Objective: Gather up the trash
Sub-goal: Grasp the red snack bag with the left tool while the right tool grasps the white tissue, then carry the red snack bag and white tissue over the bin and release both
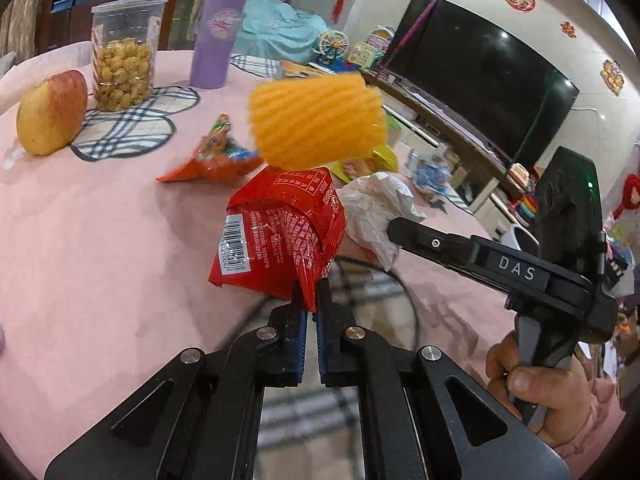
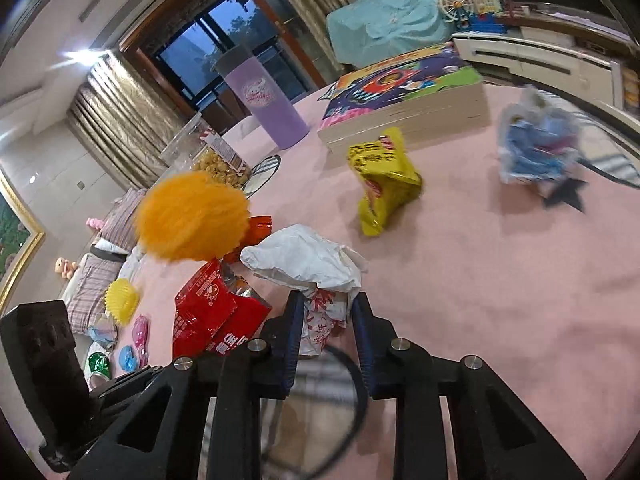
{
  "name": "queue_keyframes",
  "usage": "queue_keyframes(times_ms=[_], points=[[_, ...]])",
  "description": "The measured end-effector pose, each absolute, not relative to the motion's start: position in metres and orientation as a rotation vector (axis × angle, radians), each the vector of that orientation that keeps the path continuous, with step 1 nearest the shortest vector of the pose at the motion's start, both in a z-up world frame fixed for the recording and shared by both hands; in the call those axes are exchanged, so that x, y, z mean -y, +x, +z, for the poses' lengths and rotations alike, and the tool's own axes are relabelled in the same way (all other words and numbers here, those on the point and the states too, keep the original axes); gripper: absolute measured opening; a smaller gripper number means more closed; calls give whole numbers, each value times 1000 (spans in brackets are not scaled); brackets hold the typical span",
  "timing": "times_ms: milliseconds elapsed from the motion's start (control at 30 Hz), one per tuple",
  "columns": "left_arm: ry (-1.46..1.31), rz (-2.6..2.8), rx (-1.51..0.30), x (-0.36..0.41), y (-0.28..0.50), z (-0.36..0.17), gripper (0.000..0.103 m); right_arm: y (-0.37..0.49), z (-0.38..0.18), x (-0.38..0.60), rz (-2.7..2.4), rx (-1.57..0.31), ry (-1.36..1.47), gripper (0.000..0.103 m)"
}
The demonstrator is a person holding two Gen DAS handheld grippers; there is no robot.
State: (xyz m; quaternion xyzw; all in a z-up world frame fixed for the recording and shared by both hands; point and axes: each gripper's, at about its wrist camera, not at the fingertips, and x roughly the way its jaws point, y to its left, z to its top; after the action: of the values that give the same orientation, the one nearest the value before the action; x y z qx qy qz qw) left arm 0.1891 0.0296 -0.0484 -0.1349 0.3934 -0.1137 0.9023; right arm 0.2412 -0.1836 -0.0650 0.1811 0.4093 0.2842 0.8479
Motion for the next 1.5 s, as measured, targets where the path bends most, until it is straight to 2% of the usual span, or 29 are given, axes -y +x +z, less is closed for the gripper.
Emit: queue_keyframes(times_ms=[600, 1500], points=[[-233, -358, -805, 35, 162, -33, 3, 177, -55, 268, 461, -810, 438, 22], [-99, -571, -811, 156, 160, -17, 3, 132, -45, 384, 249, -713, 535, 22]])
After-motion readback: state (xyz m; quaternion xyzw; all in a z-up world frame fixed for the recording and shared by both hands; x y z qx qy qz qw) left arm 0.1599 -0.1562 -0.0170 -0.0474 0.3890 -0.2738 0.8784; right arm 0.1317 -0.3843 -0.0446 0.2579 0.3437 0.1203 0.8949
